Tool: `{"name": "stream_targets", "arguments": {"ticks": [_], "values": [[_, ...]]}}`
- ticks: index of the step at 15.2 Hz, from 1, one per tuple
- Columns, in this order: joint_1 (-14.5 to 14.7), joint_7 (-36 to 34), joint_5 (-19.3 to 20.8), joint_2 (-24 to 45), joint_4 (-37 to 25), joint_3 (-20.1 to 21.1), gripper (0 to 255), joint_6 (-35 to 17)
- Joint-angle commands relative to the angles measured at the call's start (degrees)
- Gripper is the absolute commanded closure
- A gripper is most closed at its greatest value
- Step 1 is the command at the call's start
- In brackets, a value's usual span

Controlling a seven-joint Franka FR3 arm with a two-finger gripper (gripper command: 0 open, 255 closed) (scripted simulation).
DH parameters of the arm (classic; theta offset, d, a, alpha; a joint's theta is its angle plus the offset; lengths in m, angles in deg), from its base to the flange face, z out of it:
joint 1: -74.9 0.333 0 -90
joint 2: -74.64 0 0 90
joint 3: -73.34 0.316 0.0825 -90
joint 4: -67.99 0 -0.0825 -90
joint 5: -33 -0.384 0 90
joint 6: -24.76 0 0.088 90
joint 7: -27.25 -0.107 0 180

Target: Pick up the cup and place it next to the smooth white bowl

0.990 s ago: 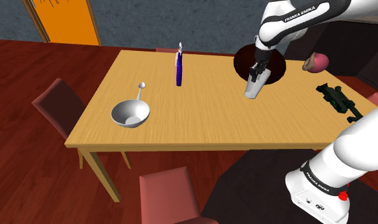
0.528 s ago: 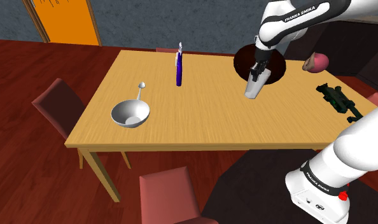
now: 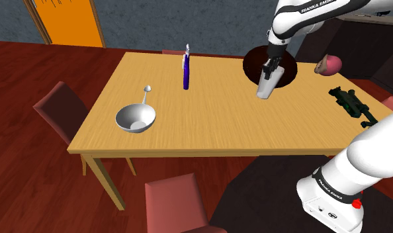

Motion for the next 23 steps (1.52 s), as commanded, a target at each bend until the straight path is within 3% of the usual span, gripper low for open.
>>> {"name": "stream_targets", "arguments": {"ticks": [1, 23], "values": [[0.0, 0.1, 0.0, -0.7, -1.0, 0.1, 255, 1.7], [0.3, 1.6, -0.5, -4.1, -14.6, 0.6, 255, 18.6]]}}
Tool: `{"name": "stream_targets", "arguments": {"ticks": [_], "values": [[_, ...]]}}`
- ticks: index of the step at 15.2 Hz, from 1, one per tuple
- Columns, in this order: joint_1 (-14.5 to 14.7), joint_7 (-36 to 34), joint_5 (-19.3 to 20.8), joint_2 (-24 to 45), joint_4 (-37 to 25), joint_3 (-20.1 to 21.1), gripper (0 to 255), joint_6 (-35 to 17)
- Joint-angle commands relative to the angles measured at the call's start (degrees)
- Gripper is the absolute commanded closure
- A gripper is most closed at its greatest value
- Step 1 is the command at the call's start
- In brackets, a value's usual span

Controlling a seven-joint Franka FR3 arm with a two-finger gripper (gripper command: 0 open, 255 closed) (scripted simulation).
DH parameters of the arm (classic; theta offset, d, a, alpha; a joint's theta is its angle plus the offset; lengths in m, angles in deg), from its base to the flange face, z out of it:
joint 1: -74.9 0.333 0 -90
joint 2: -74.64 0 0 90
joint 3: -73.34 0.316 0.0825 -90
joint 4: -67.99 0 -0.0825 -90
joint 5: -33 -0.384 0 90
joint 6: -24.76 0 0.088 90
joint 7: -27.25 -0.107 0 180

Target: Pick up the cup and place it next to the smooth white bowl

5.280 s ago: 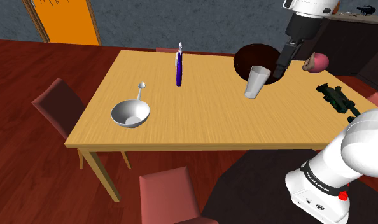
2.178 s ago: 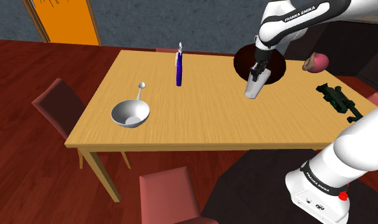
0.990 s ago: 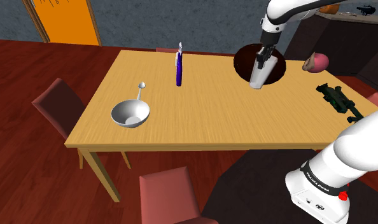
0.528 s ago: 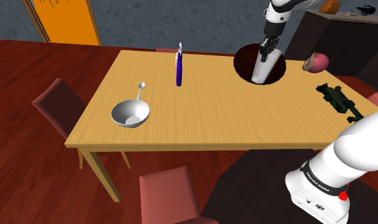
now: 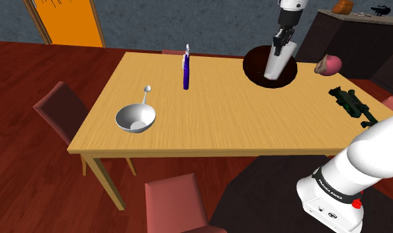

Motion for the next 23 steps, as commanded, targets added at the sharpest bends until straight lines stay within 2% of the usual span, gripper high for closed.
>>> {"name": "stream_targets", "arguments": {"ticks": [1, 16, 23], "values": [[0.0, 0.3, 0.0, -0.1, -1.5, 0.0, 255, 1.6], [0.1, 1.5, -0.4, 1.3, -14.2, 0.2, 255, 12.9], [4.1, -8.0, -1.8, 2.9, -13.3, 5.6, 255, 11.4]]}}
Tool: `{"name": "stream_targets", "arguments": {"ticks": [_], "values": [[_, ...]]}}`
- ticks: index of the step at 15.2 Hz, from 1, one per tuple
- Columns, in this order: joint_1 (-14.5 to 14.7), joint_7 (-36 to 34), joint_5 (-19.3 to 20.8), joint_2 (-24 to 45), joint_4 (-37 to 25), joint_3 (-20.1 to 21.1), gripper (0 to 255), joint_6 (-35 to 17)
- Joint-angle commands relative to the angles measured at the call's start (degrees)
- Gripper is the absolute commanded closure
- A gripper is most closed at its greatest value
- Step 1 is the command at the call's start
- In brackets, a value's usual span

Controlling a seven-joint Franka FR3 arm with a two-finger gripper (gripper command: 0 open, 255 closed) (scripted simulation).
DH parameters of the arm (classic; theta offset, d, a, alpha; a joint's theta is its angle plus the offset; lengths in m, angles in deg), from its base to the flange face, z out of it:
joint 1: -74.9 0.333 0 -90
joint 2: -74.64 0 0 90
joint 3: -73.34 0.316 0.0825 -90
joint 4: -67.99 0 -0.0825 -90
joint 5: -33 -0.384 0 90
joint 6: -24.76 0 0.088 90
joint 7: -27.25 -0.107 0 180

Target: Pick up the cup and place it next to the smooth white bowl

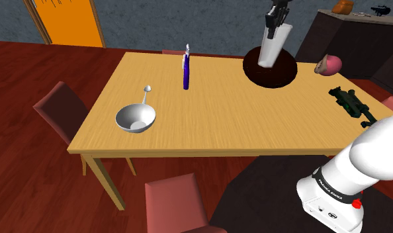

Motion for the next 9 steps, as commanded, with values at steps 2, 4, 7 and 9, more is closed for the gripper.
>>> {"name": "stream_targets", "arguments": {"ticks": [2, 4, 7, 9], "values": [[1.7, -4.1, -0.6, 1.7, -0.4, 2.3, 255, -1.0], [2.9, -6.7, -0.9, 3.0, -1.0, 3.7, 255, -1.3], [4.6, -10.6, -1.3, 5.2, -2.4, 5.8, 255, -1.8], [5.8, -13.2, -1.4, 6.9, -3.7, 7.2, 255, -2.0]]}}
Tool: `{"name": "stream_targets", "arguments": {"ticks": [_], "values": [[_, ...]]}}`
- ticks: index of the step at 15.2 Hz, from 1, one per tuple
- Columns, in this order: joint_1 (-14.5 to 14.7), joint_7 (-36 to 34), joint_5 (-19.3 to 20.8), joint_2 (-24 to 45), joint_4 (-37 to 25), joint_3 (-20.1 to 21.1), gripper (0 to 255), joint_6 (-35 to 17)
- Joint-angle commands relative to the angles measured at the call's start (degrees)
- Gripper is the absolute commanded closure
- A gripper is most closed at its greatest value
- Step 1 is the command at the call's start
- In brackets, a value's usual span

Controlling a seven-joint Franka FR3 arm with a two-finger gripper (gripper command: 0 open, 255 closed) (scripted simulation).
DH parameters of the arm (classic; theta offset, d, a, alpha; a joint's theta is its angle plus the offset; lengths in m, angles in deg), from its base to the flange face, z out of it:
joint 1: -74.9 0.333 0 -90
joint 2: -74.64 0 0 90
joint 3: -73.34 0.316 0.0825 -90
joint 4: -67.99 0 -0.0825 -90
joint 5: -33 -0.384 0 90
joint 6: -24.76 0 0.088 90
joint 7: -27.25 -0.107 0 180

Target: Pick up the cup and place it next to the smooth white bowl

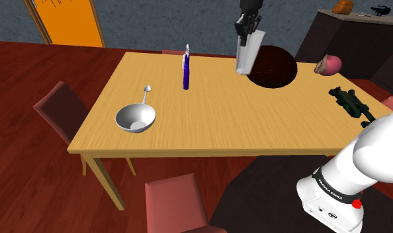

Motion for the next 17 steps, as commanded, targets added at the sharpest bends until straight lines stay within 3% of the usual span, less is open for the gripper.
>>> {"name": "stream_targets", "arguments": {"ticks": [1, 10, 17], "values": [[1.2, -2.6, -0.1, 1.9, -1.5, 1.3, 255, -0.2], [7.2, -13.6, 0.8, 13.0, -12.0, 6.4, 255, 0.3], [13.1, -21.2, 3.1, 25.2, -26.3, 8.8, 255, 3.2]]}}
